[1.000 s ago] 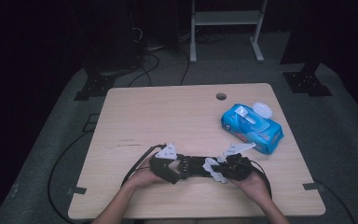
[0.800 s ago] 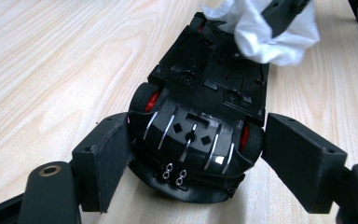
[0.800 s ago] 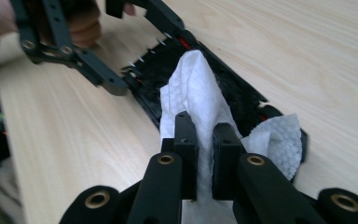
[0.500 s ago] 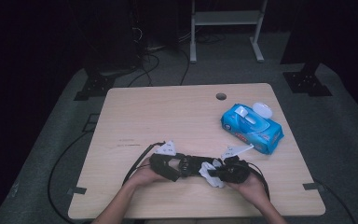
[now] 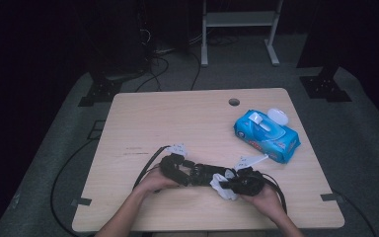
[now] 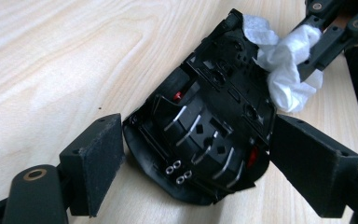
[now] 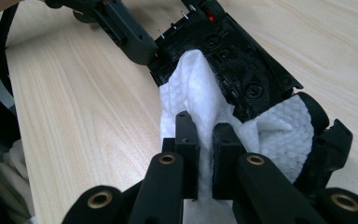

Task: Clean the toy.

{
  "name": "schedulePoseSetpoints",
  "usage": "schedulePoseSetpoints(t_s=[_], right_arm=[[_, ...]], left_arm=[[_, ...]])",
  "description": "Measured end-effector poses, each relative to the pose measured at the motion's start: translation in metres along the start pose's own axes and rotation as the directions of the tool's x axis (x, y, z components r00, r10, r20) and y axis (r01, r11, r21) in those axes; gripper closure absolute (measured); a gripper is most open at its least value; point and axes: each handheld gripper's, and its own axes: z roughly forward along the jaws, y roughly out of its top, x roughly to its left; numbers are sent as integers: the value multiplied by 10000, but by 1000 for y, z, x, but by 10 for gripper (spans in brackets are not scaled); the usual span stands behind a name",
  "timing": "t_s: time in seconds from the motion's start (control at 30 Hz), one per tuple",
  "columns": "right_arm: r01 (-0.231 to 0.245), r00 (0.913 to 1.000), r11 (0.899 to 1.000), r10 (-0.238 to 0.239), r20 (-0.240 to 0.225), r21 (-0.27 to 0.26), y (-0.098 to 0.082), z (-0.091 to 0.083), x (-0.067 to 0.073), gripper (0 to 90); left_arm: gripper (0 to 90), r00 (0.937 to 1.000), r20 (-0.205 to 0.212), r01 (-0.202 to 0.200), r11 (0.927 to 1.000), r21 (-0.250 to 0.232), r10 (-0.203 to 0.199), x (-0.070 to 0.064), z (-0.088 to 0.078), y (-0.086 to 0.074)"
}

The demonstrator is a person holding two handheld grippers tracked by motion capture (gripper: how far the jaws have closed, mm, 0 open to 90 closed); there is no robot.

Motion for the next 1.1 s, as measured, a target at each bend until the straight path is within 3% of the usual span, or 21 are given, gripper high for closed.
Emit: schedulePoseSetpoints(t_s=[0.2,0.37,0.47,0.7,0.8,1.03,1.1], right_arm=[[-33,10000,10000,33,-34,-1,0,0,-1,836],[-201,9997,9998,200,-145,-18,0,-2,-4,832],[-420,9991,9988,421,18,-269,0,-8,-5,832],[-905,9958,9954,908,76,-311,-8,-12,-10,833],[-548,9981,9982,554,275,-224,-7,-12,-6,834],[-186,9992,9997,192,363,-170,-9,-13,0,835],[-155,9993,9997,161,330,-187,-10,-13,1,836]], left_arm=[[206,9995,206,251,9997,3,-251,5,5,1],[212,9997,124,198,9998,-14,-198,3,5,1],[212,9998,87,172,9998,-88,-172,2,5,1],[212,9983,-392,-447,9986,-277,436,-8,3,-1],[212,9950,-681,-754,9965,-358,729,-13,2,-3],[213,9789,-1363,-1580,9869,-312,1524,-28,-1,-5],[213,9797,-1275,-1602,9865,-334,1547,-28,-1,-6]])
